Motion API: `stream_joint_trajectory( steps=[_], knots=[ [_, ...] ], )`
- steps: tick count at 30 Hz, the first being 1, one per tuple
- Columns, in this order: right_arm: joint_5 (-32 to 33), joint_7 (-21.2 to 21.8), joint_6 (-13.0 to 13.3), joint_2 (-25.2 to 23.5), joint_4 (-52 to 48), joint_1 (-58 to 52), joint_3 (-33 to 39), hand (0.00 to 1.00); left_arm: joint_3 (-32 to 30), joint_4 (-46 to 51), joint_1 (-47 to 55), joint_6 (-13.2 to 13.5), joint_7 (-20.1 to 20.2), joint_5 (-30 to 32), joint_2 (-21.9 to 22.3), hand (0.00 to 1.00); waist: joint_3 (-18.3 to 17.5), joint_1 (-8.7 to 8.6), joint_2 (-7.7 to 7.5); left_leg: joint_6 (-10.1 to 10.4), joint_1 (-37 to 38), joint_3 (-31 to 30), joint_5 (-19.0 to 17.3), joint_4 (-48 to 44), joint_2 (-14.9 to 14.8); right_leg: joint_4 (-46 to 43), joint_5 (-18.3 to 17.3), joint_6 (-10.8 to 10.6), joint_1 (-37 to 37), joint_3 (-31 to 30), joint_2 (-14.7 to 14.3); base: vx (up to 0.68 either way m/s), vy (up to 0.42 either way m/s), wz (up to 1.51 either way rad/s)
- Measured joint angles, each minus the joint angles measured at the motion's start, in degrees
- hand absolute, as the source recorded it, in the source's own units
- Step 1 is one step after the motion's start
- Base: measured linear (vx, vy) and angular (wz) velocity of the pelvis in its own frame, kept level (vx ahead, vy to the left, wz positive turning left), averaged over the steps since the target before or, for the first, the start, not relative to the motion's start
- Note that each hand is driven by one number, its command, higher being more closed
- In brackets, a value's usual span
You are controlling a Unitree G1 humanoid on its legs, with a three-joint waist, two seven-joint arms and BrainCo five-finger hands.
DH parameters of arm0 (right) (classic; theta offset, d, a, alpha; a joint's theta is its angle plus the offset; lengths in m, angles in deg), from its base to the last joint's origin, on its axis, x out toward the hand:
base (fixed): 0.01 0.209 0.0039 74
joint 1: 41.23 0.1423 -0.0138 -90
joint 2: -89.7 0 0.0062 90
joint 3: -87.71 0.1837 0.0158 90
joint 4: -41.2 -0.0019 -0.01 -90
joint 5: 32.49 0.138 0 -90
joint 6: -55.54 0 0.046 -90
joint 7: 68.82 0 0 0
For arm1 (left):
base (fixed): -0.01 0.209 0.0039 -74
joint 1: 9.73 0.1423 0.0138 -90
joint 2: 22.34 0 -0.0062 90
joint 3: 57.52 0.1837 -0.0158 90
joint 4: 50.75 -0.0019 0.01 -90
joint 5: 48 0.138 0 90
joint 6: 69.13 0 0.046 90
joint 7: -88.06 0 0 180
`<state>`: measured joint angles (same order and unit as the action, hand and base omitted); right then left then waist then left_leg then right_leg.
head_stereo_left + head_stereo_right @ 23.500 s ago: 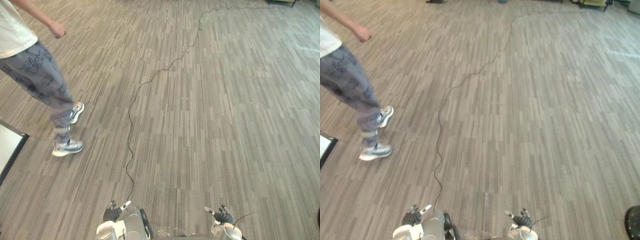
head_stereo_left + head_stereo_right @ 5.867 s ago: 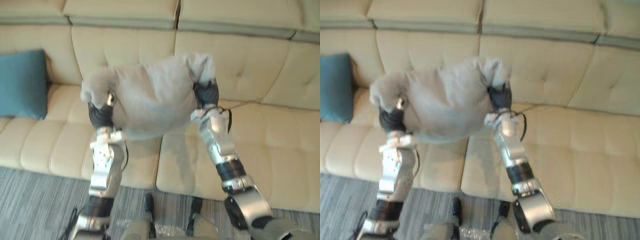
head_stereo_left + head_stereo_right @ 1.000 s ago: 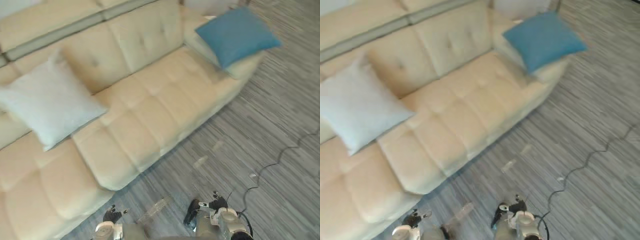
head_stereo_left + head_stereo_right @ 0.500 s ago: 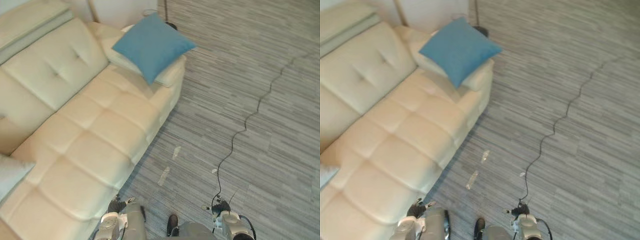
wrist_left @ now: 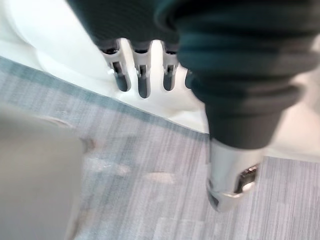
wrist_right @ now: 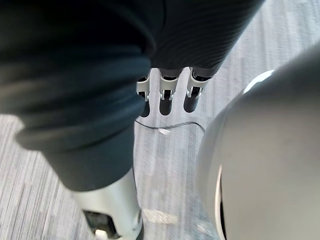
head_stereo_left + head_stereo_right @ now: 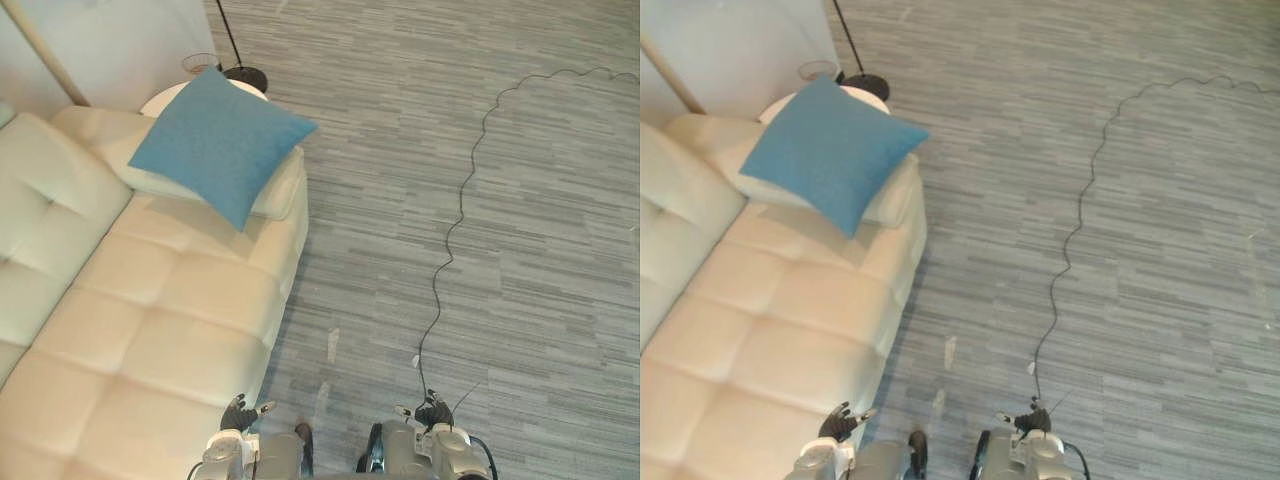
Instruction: Pick up cushions and gather them together orderly.
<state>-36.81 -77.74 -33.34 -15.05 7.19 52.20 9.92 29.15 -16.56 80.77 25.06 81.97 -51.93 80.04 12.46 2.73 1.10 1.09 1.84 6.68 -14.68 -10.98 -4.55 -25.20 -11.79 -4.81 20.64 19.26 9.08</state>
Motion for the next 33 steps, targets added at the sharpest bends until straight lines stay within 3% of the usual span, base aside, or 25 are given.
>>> stream_joint_trajectory(
  steps=[1,2,3,4,5,6,7,8,9,11,13,16,17,18,19,21,23,24,25,26,27,30,33],
  knots=[
    [0.00,-0.03,-0.12,0.28,0.33,-0.11,0.01,0.00,0.00,-0.34,0.08,0.00,0.00,0.40,-0.03,0.00,-0.08,-0.19,-0.22,1.44,2.01,-0.19,-0.85,1.02,-0.68,8.00,4.73,0.32,0.09,-0.20,-0.27,0.38,-0.188,0.09],
    [-0.01,-0.03,-0.12,0.37,0.47,-0.18,0.01,0.00,0.00,-0.57,0.08,-0.01,0.00,0.41,-0.03,0.00,-0.08,-0.24,-0.31,1.93,2.63,-0.26,-1.14,1.24,-0.77,9.66,5.96,0.37,0.04,-0.52,-0.26,0.41,-0.227,0.23],
    [-0.04,-0.02,-0.24,0.76,1.27,-0.53,-0.04,0.00,-0.11,-1.26,0.44,-0.02,-0.09,0.50,-0.10,0.00,-0.42,-0.75,-1.56,3.89,5.44,-1.21,-2.43,2.07,-0.97,13.63,12.20,0.85,-0.82,-2.35,-0.04,0.57,-0.368,0.30],
    [-0.13,-0.01,-0.10,1.76,1.20,-0.40,-0.01,0.00,-0.30,-1.97,0.18,0.00,-0.29,1.17,0.39,0.00,-0.44,-1.35,-0.02,4.77,6.58,-2.47,-2.98,1.68,-2.90,9.61,13.80,3.95,-0.40,-2.47,-1.40,0.67,-0.432,0.29],
    [-0.18,-0.01,-0.11,2.00,1.21,-0.18,-0.02,0.00,-0.24,-2.01,0.23,0.05,-0.28,1.56,0.48,0.00,-0.64,-1.34,0.39,5.06,6.27,-2.79,-2.77,1.21,-3.50,8.38,12.78,3.88,-0.05,-2.25,-1.63,0.65,-0.463,0.25],
    [-0.27,0.04,-0.11,2.42,1.30,0.17,-0.02,0.00,-0.25,-2.20,0.25,0.18,-0.16,2.67,1.04,0.00,-0.68,-1.54,1.08,6.03,4.15,-4.52,-2.21,-4.04,-5.08,4.53,8.53,5.78,0.49,-0.93,-2.26,0.50,-0.390,0.29],
    [-0.16,0.05,-0.01,2.63,1.17,-0.19,0.34,0.00,-1.57,-2.10,0.42,0.15,-0.01,2.73,1.61,0.00,-0.52,-1.91,1.59,6.26,-0.15,-6.60,-0.89,-15.11,-7.03,3.17,5.27,6.74,-1.53,1.10,-3.32,0.51,-0.411,0.36],
    [-0.17,0.05,-0.02,2.54,1.19,-0.29,0.43,0.00,-2.07,-2.12,0.33,0.16,-0.01,2.77,1.64,0.00,-0.47,-2.10,1.67,6.12,-1.66,-7.19,0.11,-18.83,-7.47,3.22,4.58,6.99,-2.54,1.59,-3.65,0.51,-0.386,0.51],
    [-0.12,-0.02,-0.11,1.88,1.17,-1.15,-0.05,0.00,-3.08,-1.51,0.27,0.11,0.07,2.80,1.50,0.00,-0.19,-2.12,1.56,4.02,-8.76,-7.95,6.73,-35.19,-10.08,5.01,2.49,8.21,-7.56,3.59,-5.09,0.50,-0.335,0.40],
    [-0.02,-0.15,0.00,1.26,1.09,-1.74,-0.17,0.00,-3.41,0.45,-0.02,0.40,0.06,2.79,0.71,0.00,0.63,-0.51,0.35,4.18,-15.89,-4.52,3.51,-48.12,-11.67,8.07,0.56,9.34,-14.92,4.18,-6.61,0.46,-0.285,0.18],
    [0.17,-0.19,0.13,1.13,0.78,-1.89,-0.11,0.00,-2.89,2.05,-0.44,0.46,0.08,2.77,0.22,0.00,0.96,0.03,-0.73,3.42,-20.62,-0.76,1.19,-45.89,-10.11,11.71,-0.05,8.89,-19.20,4.73,-6.61,0.39,-0.213,0.13],
    [0.55,-0.36,0.01,1.07,-1.05,-2.23,1.19,0.00,-1.71,3.06,-0.91,0.49,0.03,2.78,0.45,0.00,1.19,0.59,-0.78,2.86,-24.14,4.36,0.49,-31.49,-6.62,14.94,-0.76,7.71,-23.21,5.19,-6.81,0.41,-0.108,0.10],
    [0.56,-0.51,0.02,1.16,-1.09,-2.31,1.67,0.00,-1.14,2.87,-0.94,0.37,0.05,2.79,0.69,0.00,1.11,0.69,-0.56,2.64,-23.96,6.70,3.20,-17.07,-3.16,16.84,-1.62,6.40,-25.94,5.25,-7.11,0.31,0.004,0.00],
    [0.56,-0.57,0.00,1.17,-1.07,-2.33,1.83,0.00,-1.13,2.86,-0.89,0.38,0.05,2.79,0.71,0.00,1.08,0.73,-0.51,2.50,-23.74,6.95,4.23,-14.86,-2.65,17.16,-1.72,6.25,-26.40,5.20,-7.23,0.48,0.025,-0.16],
    [0.55,-0.75,-0.05,1.02,-0.82,-2.22,2.26,0.00,-0.79,2.82,-0.63,0.43,0.05,2.77,0.89,0.00,0.63,1.28,0.00,-1.97,-22.92,6.03,12.95,-9.68,-1.19,17.74,-2.86,4.71,-27.98,4.14,-8.20,0.34,0.044,-0.23],
    [0.46,-0.77,-0.07,-0.26,-0.49,-1.64,1.92,0.00,-0.52,2.70,-0.99,0.37,0.08,2.75,-0.19,0.00,-0.16,1.53,-2.58,-2.91,-22.50,6.69,10.62,-10.13,0.31,16.41,-3.58,3.58,-27.78,2.41,-6.21,0.48,0.090,-0.11],
    [0.14,-0.69,-0.09,-0.30,-0.15,-1.61,1.76,0.00,-0.53,2.70,-1.00,0.44,0.09,2.69,-0.28,0.00,-0.14,2.10,-3.29,-3.16,-20.64,7.73,7.53,-12.11,0.43,6.55,-4.58,1.84,-25.25,0.47,-3.72,0.47,0.136,-0.12],
    [-0.21,-0.59,-0.10,-0.28,0.79,-1.69,1.03,0.00,-0.41,1.94,-0.61,0.39,0.10,2.66,-0.67,0.00,-0.30,2.23,-3.74,-3.55,-17.22,8.13,4.85,-12.11,1.33,-7.80,-3.38,-1.44,-21.26,-0.69,-0.43,0.41,0.128,-0.02],
    [-0.25,-0.47,-0.14,-0.26,1.36,-1.84,0.62,0.00,0.03,1.71,-0.33,0.28,0.10,2.65,-0.84,0.00,-0.44,1.82,-3.90,-3.70,-15.15,6.90,3.25,-11.95,2.21,-16.16,-0.31,-3.92,-18.90,-0.92,1.85,0.49,0.142,0.13],
    [-0.28,-0.41,-0.13,-0.34,1.34,-1.97,0.52,0.00,0.27,1.75,-0.12,0.23,0.10,2.63,-0.96,0.00,-0.49,1.59,-3.91,-3.83,-14.16,6.40,2.41,-12.05,2.44,-19.94,0.81,-3.92,-17.58,-0.96,2.79,0.42,0.058,0.53],
    [-0.31,-0.18,-0.18,-0.72,1.35,-2.72,0.49,0.00,0.63,1.65,0.42,0.14,0.07,2.62,-1.29,0.00,-0.58,0.93,-4.05,-3.83,-11.17,4.78,1.06,-11.95,2.79,-25.35,-1.41,-3.24,-16.03,-0.61,3.86,0.33,0.016,0.64],
    [-0.29,-0.08,-0.18,-0.65,1.33,-3.41,0.26,0.00,0.71,1.64,1.01,0.03,-0.03,2.63,-1.50,0.00,-1.13,0.41,-3.60,-3.63,-7.23,0.39,0.53,-9.29,2.49,-21.56,-4.78,-1.31,-12.24,1.20,3.49,0.41,-0.060,0.87],
    [-0.18,-0.08,-0.12,-0.31,1.15,-3.37,0.34,0.00,0.29,1.65,0.33,0.04,-0.35,2.63,-0.93,0.00,-0.92,0.07,-2.58,-3.39,-4.38,-6.56,0.67,-6.69,0.53,-8.13,-4.98,-0.69,-7.40,-6.46,-2.28,0.36,-0.207,1.06]
  ],
)
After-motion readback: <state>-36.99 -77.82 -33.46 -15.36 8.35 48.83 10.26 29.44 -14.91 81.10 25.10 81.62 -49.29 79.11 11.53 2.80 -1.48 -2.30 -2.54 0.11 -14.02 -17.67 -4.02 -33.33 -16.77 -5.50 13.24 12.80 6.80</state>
